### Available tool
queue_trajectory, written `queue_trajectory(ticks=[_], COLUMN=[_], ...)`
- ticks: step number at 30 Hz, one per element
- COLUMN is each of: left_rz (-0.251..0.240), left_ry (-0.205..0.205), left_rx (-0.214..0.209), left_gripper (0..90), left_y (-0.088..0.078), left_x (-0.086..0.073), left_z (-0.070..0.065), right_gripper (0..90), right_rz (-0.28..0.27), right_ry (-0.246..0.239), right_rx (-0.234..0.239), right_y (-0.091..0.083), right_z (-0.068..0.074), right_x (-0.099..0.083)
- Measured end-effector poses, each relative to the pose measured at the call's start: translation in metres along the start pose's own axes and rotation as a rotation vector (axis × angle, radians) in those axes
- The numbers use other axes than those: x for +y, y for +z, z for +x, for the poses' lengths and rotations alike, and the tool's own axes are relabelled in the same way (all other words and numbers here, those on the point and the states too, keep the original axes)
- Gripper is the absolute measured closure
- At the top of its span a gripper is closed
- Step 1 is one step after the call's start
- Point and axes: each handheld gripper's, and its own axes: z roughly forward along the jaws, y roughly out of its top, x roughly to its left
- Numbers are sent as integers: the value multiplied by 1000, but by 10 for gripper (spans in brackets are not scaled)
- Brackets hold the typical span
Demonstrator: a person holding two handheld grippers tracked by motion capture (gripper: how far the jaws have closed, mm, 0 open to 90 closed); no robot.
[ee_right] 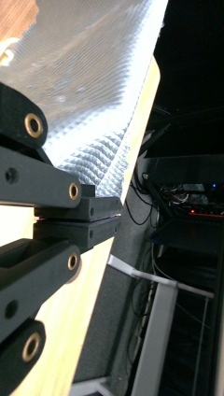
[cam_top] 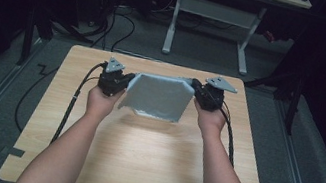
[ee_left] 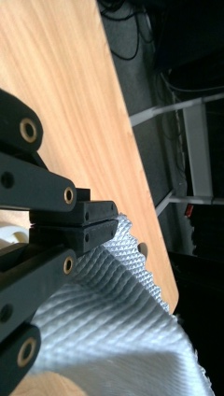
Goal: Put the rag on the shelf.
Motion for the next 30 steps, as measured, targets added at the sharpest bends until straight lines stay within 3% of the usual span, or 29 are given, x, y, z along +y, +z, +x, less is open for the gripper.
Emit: queue_trajectory(ticks=[4, 18, 30], left_rz=[17, 84, 107], left_ry=[7, -27, -28], left_rx=[-2, -24, -34], left_gripper=[899, 898, 896], left_y=[3, 15, 19], left_x=[-4, -25, -35], left_z=[-2, 1, -1], right_gripper=[900, 900, 898], right_rz=[16, 61, 101], right_ry=[5, 11, 28], right_rx=[-1, 0, -2], right_y=[3, 12, 18], right_z=[-2, -3, -6], right_x=[-6, -23, -37])
